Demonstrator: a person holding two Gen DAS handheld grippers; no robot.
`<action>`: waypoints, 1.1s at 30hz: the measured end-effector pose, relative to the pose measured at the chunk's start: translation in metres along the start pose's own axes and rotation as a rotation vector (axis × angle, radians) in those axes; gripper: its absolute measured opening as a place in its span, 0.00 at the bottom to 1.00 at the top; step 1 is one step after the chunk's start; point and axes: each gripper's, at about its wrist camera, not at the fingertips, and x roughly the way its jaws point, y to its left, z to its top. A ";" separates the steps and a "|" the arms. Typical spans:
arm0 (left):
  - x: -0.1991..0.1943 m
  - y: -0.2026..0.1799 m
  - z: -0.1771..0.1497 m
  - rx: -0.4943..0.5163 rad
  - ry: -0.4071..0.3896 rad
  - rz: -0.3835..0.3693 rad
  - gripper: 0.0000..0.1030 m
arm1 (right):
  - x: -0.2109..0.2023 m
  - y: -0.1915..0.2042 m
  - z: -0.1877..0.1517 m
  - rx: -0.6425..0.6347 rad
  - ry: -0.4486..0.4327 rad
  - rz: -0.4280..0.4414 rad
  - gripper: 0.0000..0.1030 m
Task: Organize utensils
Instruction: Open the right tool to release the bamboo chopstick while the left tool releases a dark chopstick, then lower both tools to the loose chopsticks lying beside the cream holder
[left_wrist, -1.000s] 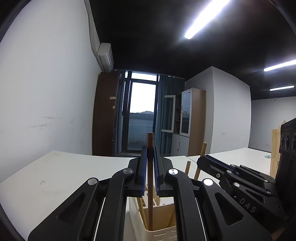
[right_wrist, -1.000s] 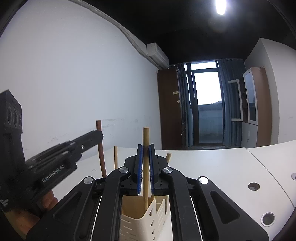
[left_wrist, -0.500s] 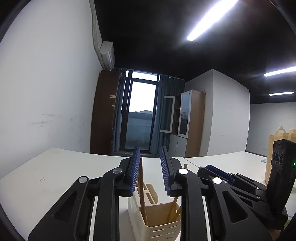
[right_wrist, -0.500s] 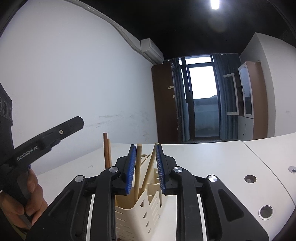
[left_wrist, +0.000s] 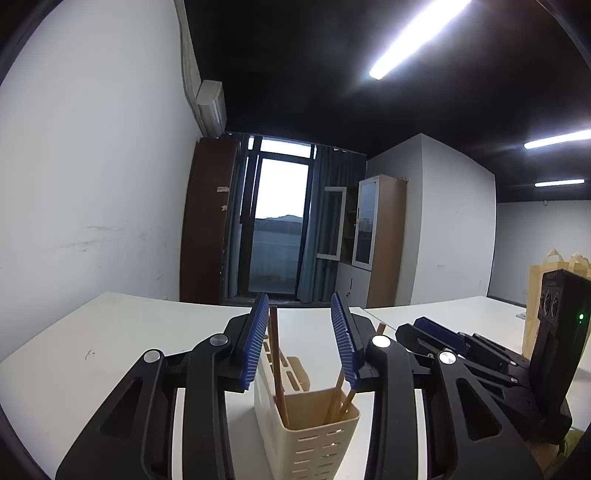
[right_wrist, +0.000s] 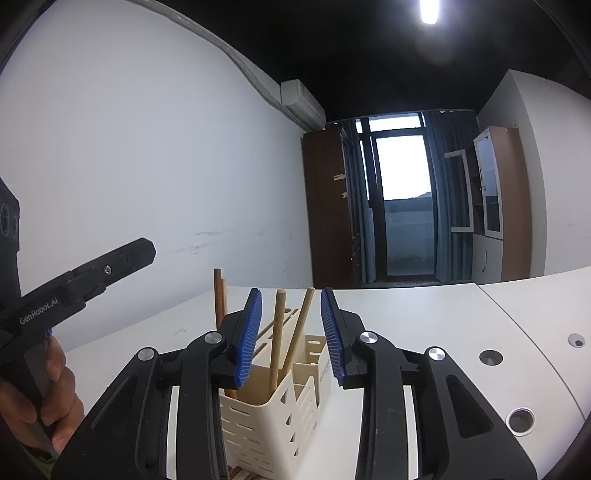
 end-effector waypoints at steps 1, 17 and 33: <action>-0.001 -0.001 0.000 0.004 0.004 0.003 0.36 | -0.002 0.001 0.000 -0.001 0.000 -0.002 0.33; -0.024 -0.015 -0.017 0.057 0.099 0.020 0.48 | -0.034 0.005 -0.007 -0.013 0.054 -0.059 0.49; 0.000 0.038 -0.067 -0.092 0.532 0.095 0.52 | -0.020 0.025 -0.052 0.033 0.367 -0.077 0.62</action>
